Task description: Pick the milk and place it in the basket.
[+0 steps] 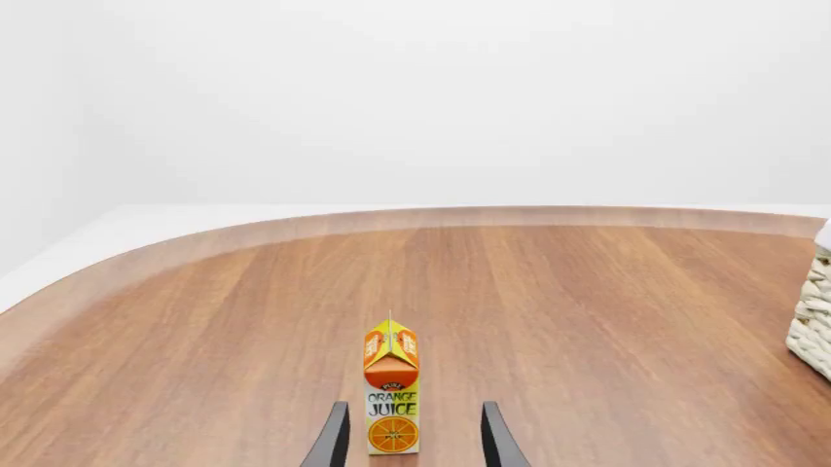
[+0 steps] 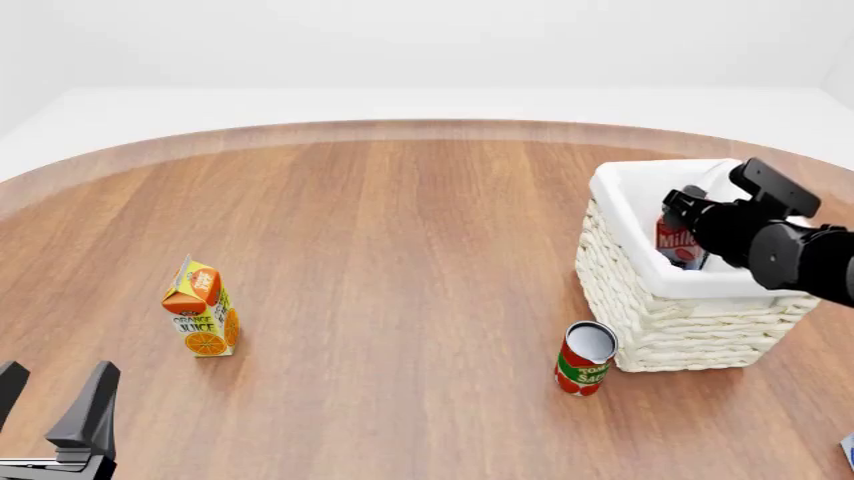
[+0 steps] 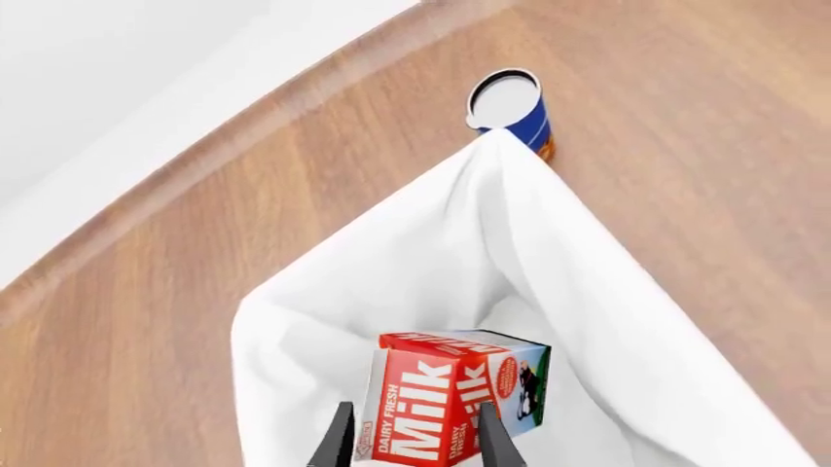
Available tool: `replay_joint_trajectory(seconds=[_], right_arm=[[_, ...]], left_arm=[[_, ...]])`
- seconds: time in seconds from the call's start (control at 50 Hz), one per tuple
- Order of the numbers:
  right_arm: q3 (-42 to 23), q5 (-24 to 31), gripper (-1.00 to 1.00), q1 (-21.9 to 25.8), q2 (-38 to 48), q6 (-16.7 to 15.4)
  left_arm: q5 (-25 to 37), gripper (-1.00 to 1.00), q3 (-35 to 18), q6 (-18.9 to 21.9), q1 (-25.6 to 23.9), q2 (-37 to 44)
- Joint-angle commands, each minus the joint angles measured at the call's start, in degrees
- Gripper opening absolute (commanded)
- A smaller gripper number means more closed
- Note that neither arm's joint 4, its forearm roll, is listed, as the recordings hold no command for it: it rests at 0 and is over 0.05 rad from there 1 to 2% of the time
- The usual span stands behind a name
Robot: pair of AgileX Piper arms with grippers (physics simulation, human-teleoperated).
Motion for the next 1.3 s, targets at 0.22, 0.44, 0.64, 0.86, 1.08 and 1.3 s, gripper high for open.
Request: replay_joint_trajectory(seconds=[0.22, 0.44, 0.64, 0.86, 1.08, 1.3], right_arm=[[-0.91, -0.15, 1.0, -0.02, -1.33, 1.64], [-0.75, 0.45, 1.0, 0.67, -2.65, 1.57], [-0.13, 1.63, 1.0, 1.32, -4.65, 1.17], [0.52, 3.75, 1.0, 1.57, -7.59, -0.37], [2.47, 5.97, 1.0, 2.74, -11.7, -1.07], [4.87, 8.61, 1.0, 4.48, -16.66, -2.12]], left_arm=[[0.0, 1.0, 0.0, 0.0, 0.0, 0.0], [0.0, 1.0, 0.0, 0.0, 0.0, 0.0], [0.0, 1.0, 0.0, 0.0, 0.0, 0.0], [0.0, 1.0, 0.0, 0.0, 0.0, 0.0], [0.0, 1.0, 0.0, 0.0, 0.0, 0.0], [0.0, 1.0, 0.0, 0.0, 0.0, 0.0]])
